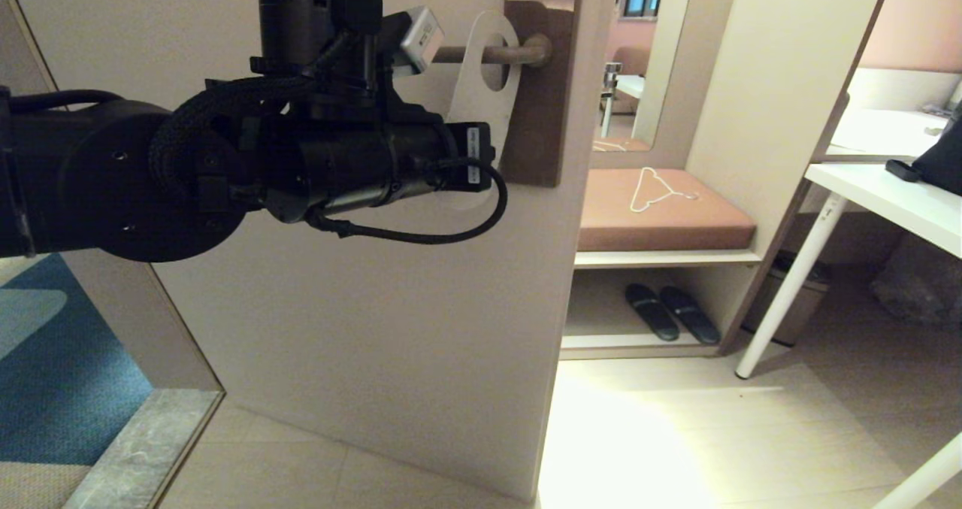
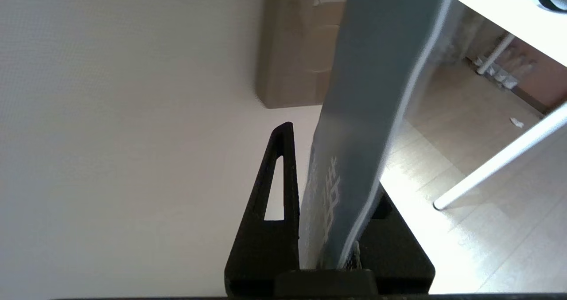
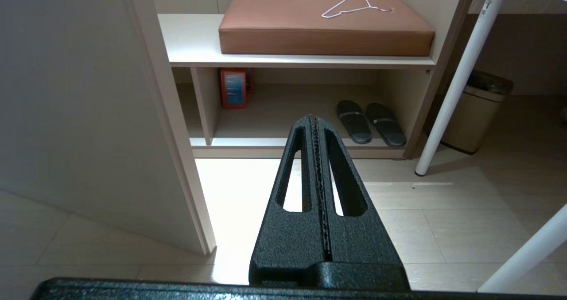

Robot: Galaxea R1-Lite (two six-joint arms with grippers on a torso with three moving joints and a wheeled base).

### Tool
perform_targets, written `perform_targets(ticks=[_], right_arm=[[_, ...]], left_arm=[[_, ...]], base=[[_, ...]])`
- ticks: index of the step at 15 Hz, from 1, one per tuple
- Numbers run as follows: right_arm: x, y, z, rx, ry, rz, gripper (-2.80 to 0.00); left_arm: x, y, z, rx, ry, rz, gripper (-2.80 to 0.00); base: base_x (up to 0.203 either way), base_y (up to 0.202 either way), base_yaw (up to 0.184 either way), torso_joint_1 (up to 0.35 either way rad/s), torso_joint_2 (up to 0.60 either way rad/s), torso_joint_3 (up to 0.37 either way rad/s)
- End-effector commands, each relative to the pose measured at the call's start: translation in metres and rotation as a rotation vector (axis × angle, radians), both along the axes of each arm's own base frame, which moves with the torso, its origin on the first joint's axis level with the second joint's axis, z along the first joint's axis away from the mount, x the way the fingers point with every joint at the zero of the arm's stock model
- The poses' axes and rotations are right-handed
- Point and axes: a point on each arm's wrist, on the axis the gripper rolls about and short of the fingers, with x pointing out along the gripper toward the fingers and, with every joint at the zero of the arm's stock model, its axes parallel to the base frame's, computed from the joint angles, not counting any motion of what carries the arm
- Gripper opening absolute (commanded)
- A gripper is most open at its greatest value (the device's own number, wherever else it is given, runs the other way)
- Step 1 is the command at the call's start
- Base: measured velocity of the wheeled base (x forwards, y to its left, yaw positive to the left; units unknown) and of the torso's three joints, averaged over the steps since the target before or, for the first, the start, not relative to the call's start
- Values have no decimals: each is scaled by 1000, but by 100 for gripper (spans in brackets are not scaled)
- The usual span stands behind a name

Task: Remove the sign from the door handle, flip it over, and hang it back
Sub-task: Hang the sign back with the other side facing out

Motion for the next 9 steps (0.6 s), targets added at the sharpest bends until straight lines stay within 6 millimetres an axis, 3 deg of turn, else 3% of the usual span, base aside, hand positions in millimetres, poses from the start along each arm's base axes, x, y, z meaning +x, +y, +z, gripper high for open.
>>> perform_targets(ticks=[1, 9], right_arm=[[0, 0, 0, -1, 1, 0, -280], [0, 0, 0, 0, 1, 0, -280]], left_arm=[[0, -5, -2, 2, 3, -9, -280], [-6, -15, -1, -14, -15, -44, -280]], base=[[0, 0, 0, 0, 0, 0], [0, 0, 0, 0, 0, 0]])
